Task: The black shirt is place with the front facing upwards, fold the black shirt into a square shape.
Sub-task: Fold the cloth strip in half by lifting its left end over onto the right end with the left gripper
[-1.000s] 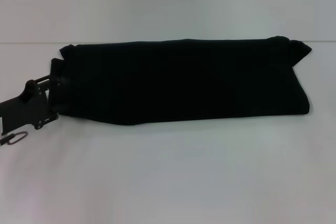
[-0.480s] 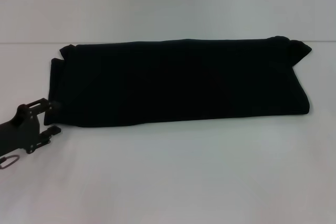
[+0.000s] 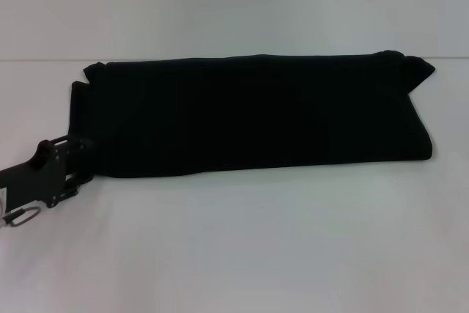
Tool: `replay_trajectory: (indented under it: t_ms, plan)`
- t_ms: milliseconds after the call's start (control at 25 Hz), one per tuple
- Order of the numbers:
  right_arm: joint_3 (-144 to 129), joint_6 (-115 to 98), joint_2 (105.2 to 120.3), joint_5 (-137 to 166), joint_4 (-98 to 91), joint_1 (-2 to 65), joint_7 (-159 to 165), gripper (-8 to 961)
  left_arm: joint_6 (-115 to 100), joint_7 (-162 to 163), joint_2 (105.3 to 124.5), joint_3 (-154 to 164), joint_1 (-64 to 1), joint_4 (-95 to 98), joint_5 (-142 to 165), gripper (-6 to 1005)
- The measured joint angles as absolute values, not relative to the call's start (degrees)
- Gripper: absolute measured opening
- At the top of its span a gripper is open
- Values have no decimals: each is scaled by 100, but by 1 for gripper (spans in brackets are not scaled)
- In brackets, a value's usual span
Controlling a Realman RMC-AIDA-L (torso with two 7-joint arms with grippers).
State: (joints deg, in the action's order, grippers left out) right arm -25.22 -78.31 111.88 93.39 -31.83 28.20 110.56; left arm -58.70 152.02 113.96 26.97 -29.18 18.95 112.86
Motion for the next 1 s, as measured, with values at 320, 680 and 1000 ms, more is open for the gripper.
replay_trajectory:
  t_ms: [320, 680, 1000]
  plan:
    - [-2522, -7861, 11189, 9336, -3181, 2802, 11057, 698, -5955, 14764, 11429, 2572, -3167, 1898, 11050, 676]
    - [-2522, -7881, 11196, 9328, -3118, 2780, 11061, 698, -6080, 14563, 11402, 2571, -2954, 1699, 10939, 677]
    - [-2522, -7873, 11195, 9324, -3111, 2765, 11058, 699, -6055, 14688, 11393, 2569, -2901, 1689, 11114, 676]
